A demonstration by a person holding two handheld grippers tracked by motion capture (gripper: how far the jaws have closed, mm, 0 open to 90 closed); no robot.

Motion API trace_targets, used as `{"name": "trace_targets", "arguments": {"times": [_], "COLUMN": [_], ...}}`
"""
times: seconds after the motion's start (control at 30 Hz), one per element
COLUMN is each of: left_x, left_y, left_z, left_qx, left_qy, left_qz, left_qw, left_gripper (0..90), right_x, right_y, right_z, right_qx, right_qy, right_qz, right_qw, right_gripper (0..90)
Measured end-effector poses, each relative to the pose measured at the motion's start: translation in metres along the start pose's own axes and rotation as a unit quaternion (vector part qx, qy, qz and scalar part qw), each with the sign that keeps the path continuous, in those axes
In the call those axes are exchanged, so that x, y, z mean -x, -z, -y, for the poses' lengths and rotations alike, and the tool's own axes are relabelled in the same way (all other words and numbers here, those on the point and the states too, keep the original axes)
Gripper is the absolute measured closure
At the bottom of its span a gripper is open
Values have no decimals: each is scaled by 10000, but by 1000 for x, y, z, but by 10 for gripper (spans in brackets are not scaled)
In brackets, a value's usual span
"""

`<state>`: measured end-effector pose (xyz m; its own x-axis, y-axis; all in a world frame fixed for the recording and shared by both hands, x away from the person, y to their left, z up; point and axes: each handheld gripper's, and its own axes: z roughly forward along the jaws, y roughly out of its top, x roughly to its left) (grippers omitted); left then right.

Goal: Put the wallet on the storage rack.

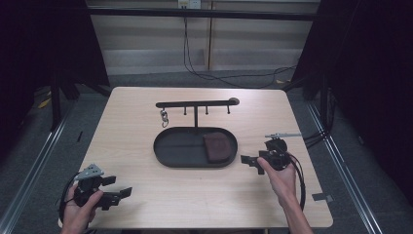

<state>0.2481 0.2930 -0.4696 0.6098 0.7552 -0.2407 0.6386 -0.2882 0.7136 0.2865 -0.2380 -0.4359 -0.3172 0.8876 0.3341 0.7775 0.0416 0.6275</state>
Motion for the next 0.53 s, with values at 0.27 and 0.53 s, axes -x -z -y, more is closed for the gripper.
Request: {"name": "trace_targets", "arguments": {"times": [0.27, 0.53], "left_x": [0, 4], "left_y": [-1, -1], "left_z": [1, 0], "left_qx": [-27, -70], "left_qy": [37, -116], "left_qz": [-27, -86], "left_qw": [10000, 9999], "left_gripper": [170, 169], "right_x": [3, 14], "right_y": [10, 18], "right_z": [38, 51], "right_qx": [230, 423], "right_qy": [39, -41], "right_qz": [53, 170], "right_qw": [9997, 9990], "right_gripper": [156, 159]}}
